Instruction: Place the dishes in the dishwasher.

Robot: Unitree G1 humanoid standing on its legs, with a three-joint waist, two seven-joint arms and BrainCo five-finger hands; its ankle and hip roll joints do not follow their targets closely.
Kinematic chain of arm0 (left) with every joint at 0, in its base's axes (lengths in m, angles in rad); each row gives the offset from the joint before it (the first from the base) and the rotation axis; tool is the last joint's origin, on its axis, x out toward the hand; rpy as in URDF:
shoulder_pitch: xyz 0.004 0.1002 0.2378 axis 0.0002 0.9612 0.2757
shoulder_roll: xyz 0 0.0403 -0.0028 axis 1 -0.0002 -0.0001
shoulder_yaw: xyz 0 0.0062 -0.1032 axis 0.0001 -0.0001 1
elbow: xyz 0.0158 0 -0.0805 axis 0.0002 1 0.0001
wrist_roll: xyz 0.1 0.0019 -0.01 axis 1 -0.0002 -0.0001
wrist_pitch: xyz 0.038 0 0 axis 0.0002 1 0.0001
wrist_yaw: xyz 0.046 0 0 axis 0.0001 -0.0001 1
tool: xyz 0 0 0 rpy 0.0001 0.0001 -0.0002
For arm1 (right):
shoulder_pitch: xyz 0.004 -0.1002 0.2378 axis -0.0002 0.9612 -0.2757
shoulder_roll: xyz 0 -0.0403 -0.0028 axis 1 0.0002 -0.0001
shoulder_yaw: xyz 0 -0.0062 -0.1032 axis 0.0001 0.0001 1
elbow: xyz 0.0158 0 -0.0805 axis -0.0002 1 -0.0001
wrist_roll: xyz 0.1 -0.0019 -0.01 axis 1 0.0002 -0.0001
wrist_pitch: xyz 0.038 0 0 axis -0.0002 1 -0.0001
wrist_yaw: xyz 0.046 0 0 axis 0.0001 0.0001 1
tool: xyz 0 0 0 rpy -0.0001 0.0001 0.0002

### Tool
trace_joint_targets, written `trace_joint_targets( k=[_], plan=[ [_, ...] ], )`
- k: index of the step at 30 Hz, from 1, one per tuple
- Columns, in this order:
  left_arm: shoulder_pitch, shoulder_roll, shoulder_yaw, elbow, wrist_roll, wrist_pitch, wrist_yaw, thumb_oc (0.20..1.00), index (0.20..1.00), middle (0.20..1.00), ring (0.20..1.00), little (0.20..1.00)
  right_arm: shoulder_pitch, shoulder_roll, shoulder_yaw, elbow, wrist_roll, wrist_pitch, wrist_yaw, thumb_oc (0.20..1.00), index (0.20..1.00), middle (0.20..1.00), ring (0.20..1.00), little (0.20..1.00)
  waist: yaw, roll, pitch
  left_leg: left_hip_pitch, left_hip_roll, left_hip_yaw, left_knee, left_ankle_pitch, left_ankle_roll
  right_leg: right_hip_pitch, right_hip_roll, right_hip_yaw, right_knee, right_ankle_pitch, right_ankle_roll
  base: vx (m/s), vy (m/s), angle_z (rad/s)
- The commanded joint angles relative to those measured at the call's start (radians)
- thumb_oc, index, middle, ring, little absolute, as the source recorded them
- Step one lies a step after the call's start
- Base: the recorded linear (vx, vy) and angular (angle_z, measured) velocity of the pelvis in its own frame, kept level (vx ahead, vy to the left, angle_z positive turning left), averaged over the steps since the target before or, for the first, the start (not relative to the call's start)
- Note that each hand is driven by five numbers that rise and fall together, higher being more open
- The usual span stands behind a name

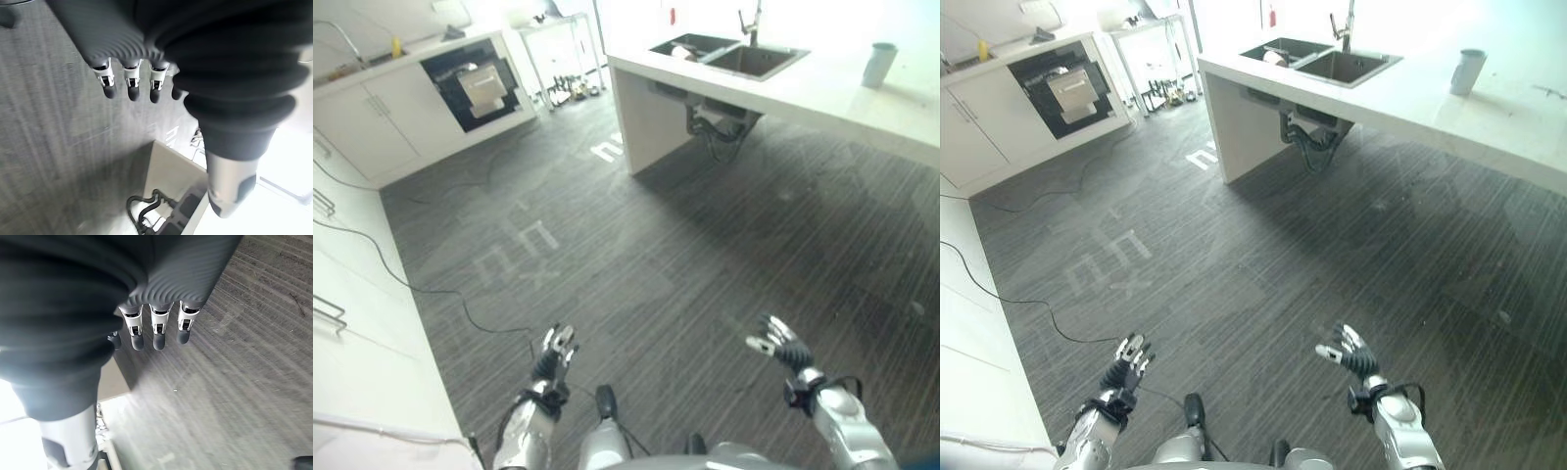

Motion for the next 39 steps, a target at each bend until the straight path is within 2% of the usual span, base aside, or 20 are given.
trace_joint_targets(
  k=[1, 3, 5, 6, 8, 9, 11, 13, 14, 16, 19, 24, 27, 31, 32, 35, 36, 37, 38, 39],
  plan=[
    [0.014, 0.034, -0.012, -0.092, -0.011, -0.042, -0.033, 1.0, 1.0, 1.0, 1.0, 1.0, -0.017, -0.007, -0.019, -0.092, -0.017, -0.059, 0.048, 1.0, 1.0, 1.0, 1.0, 1.0, 0.006, -0.05, -0.043, 0.044, -0.034, 0.039, 0.017, 0.012, 0.013, 0.166, -0.094, 0.047, -0.021, -0.063, 0.028, 0.49, 0.428, -0.66],
    [-0.01, 0.052, -0.035, -0.104, 0.017, -0.039, -0.019, 1.0, 1.0, 1.0, 1.0, 1.0, -0.01, -0.008, -0.018, -0.113, -0.012, -0.044, 0.044, 1.0, 1.0, 1.0, 1.0, 1.0, 0.005, -0.059, -0.058, 0.06, -0.035, 0.095, 0.017, -0.014, 0.03, 0.189, -0.14, 0.011, 0.006, -0.081, 0.058, 0.48, 0.427, -0.53],
    [-0.037, 0.071, -0.044, -0.108, 0.026, -0.025, -0.021, 1.0, 1.0, 1.0, 1.0, 1.0, -0.014, -0.002, -0.022, -0.125, 0.005, -0.027, 0.027, 1.0, 1.0, 1.0, 1.0, 1.0, 0.016, -0.068, -0.066, 0.056, -0.057, 0.102, 0.031, -0.034, 0.053, 0.202, -0.171, -0.004, 0.053, -0.104, 0.083, 0.43, 0.394, 0.01],
    [-0.053, 0.088, -0.046, -0.127, 0.038, -0.011, -0.019, 1.0, 1.0, 1.0, 1.0, 1.0, -0.02, 0.012, -0.018, -0.139, 0.021, -0.013, 0.007, 1.0, 1.0, 1.0, 1.0, 1.0, 0.029, -0.078, -0.077, 0.058, -0.088, 0.083, 0.037, -0.056, 0.078, 0.195, -0.205, -0.016, 0.097, -0.092, 0.114, 0.48, 0.455, 0.09],
    [-0.07, 0.117, -0.053, -0.156, 0.05, -0.005, -0.009, 1.0, 1.0, 1.0, 1.0, 1.0, -0.025, 0.034, -0.011, -0.162, 0.013, -0.007, -0.015, 1.0, 1.0, 1.0, 1.0, 1.0, 0.034, -0.087, -0.09, 0.095, -0.138, 0.056, 0.023, -0.087, 0.111, 0.125, -0.272, -0.038, 0.219, 0.001, 0.162, 0.49, 0.501, -0.08],
    [-0.082, 0.127, -0.054, -0.167, 0.049, 0.006, -0.004, 1.0, 1.0, 1.0, 1.0, 1.0, -0.031, 0.043, -0.008, -0.161, 0.013, -0.012, -0.028, 1.0, 1.0, 1.0, 1.0, 1.0, 0.04, -0.081, -0.093, 0.111, -0.16, 0.034, 0.02, -0.103, 0.126, 0.098, -0.293, -0.049, 0.291, 0.029, 0.161, 0.52, 0.541, 0.26],
    [-0.093, 0.146, -0.069, -0.171, 0.094, 0.004, -0.002, 1.0, 1.0, 1.0, 1.0, 1.0, -0.029, 0.066, 0.003, -0.163, 0.018, -0.039, -0.058, 1.0, 1.0, 1.0, 1.0, 1.0, 0.049, -0.066, -0.1, 0.147, -0.211, -0.025, 0.032, -0.143, 0.167, 0.001, -0.326, -0.034, 0.576, 0.137, 0.147, 0.47, 0.489, 0.78],
    [-0.089, 0.146, -0.068, -0.18, 0.1, 0.006, 0.004, 1.0, 1.0, 1.0, 1.0, 1.0, -0.022, 0.067, 0.014, -0.17, 0.016, -0.042, -0.061, 1.0, 1.0, 1.0, 1.0, 1.0, 0.039, -0.048, -0.096, 0.178, -0.214, -0.031, 0.027, -0.159, 0.175, -0.08, -0.316, -0.029, 0.673, 0.135, 0.129, 0.24, 0.28, 0.63],
    [-0.088, 0.145, -0.07, -0.189, 0.101, 0.009, 0.015, 1.0, 1.0, 1.0, 1.0, 1.0, -0.023, 0.064, 0.025, -0.171, 0.015, -0.043, -0.064, 1.0, 1.0, 1.0, 1.0, 1.0, 0.027, -0.041, -0.091, 0.201, -0.218, -0.036, 0.018, -0.163, 0.176, -0.141, -0.285, -0.034, 0.685, 0.095, 0.11, 0.22, 0.19, 0.35],
    [-0.096, 0.147, -0.069, -0.198, 0.086, 0.016, 0.021, 1.0, 1.0, 1.0, 1.0, 1.0, -0.018, 0.049, 0.026, -0.19, 0.024, -0.025, -0.061, 1.0, 1.0, 1.0, 1.0, 1.0, 0.01, -0.051, -0.083, 0.218, -0.231, -0.051, 0.017, -0.16, 0.166, -0.17, -0.21, -0.082, 0.531, 0.041, 0.097, 0.29, 0.053, 0.27],
    [-0.095, 0.152, -0.058, -0.239, 0.097, 0.037, 0.026, 1.0, 1.0, 1.0, 1.0, 1.0, 0.003, 0.036, 0.006, -0.203, 0.039, -0.022, -0.045, 1.0, 1.0, 1.0, 1.0, 1.0, -0.017, -0.074, -0.058, 0.269, -0.237, -0.052, 0.017, -0.195, 0.148, -0.206, -0.205, -0.136, 0.293, 0.087, 0.11, 0.29, -0.096, 0.62],
    [-0.098, 0.145, -0.102, -0.236, 0.125, 0.034, 0.016, 1.0, 1.0, 1.0, 1.0, 1.0, 0.003, 0.042, -0.006, -0.204, 0.086, -0.003, -0.069, 1.0, 1.0, 1.0, 1.0, 1.0, -0.076, -0.081, -0.042, 0.351, -0.256, -0.112, 0.017, -0.268, 0.151, -0.298, -0.209, -0.042, 0.019, 0.233, 0.152, 0.38, -0.16, 0.68],
    [-0.063, 0.144, -0.097, -0.28, 0.104, 0.037, 0.012, 1.0, 1.0, 1.0, 1.0, 1.0, -0.004, 0.049, -0.001, -0.233, 0.073, -0.026, -0.067, 1.0, 1.0, 1.0, 1.0, 1.0, -0.075, -0.079, -0.045, 0.411, -0.258, -0.101, 0.017, -0.322, 0.156, -0.301, -0.233, -0.08, -0.021, 0.26, 0.156, 0.46, -0.285, 0.55],
    [-0.05, 0.14, -0.087, -0.308, 0.081, 0.049, 0.016, 1.0, 1.0, 1.0, 1.0, 1.0, -0.025, 0.026, 0.012, -0.263, 0.065, -0.014, -0.075, 1.0, 1.0, 1.0, 1.0, 1.0, -0.091, -0.064, -0.088, 0.491, -0.221, -0.054, 0.017, -0.35, 0.126, -0.249, -0.212, -0.085, -0.011, 0.264, 0.131, 0.46, -0.357, -0.31],
    [-0.047, 0.14, -0.086, -0.314, 0.08, 0.052, 0.014, 1.0, 1.0, 1.0, 1.0, 1.0, -0.027, 0.023, 0.011, -0.265, 0.063, -0.012, -0.075, 1.0, 1.0, 1.0, 1.0, 1.0, -0.094, -0.059, -0.095, 0.498, -0.207, -0.041, 0.025, -0.334, 0.115, -0.239, -0.202, -0.088, -0.008, 0.254, 0.119, 0.31, -0.256, -0.1],
    [-0.028, 0.139, -0.089, -0.345, 0.073, 0.052, 0.015, 1.0, 1.0, 1.0, 1.0, 1.0, -0.016, 0.009, 0.001, -0.289, 0.058, -0.011, -0.065, 1.0, 1.0, 1.0, 1.0, 1.0, -0.101, -0.043, -0.113, 0.455, -0.146, -0.015, 0.143, -0.205, 0.061, -0.193, -0.157, -0.084, -0.016, 0.203, 0.076, 0.35, -0.362, -0.21],
    [-0.015, 0.131, -0.082, -0.36, 0.066, 0.047, 0.009, 1.0, 1.0, 1.0, 1.0, 1.0, 0.007, -0.011, -0.025, -0.308, 0.057, -0.016, -0.04, 1.0, 1.0, 1.0, 1.0, 1.0, -0.102, -0.045, -0.118, 0.376, -0.114, -0.034, 0.327, -0.108, 0.025, -0.157, -0.123, -0.054, -0.021, 0.159, 0.036, 0.36, -0.423, -0.57],
    [-0.013, 0.13, -0.083, -0.361, 0.066, 0.045, 0.01, 1.0, 1.0, 1.0, 1.0, 1.0, 0.009, -0.014, -0.027, -0.309, 0.056, -0.016, -0.037, 1.0, 1.0, 1.0, 1.0, 1.0, -0.102, -0.049, -0.118, 0.365, -0.113, -0.036, 0.372, -0.099, 0.022, -0.153, -0.121, -0.048, -0.021, 0.154, 0.031, 0.4, -0.483, -0.86],
    [-0.001, 0.127, -0.086, -0.374, 0.069, 0.031, 0.014, 1.0, 1.0, 1.0, 1.0, 1.0, 0.016, -0.03, -0.038, -0.314, 0.056, -0.017, -0.021, 1.0, 1.0, 1.0, 1.0, 1.0, -0.095, -0.067, -0.11, 0.269, -0.126, -0.058, 0.575, -0.068, 0.018, -0.124, -0.114, -0.013, -0.021, 0.13, 0.006, 0.22, -0.277, -0.8],
    [0.006, 0.125, -0.086, -0.381, 0.074, 0.028, 0.017, 1.0, 1.0, 1.0, 1.0, 1.0, 0.018, -0.036, -0.041, -0.316, 0.057, -0.016, -0.014, 1.0, 1.0, 1.0, 1.0, 1.0, -0.09, -0.075, -0.105, 0.224, -0.134, -0.07, 0.66, -0.064, 0.022, -0.113, -0.115, -0.001, -0.021, 0.124, -0.003, 0.29, -0.362, -0.86]
  ],
)
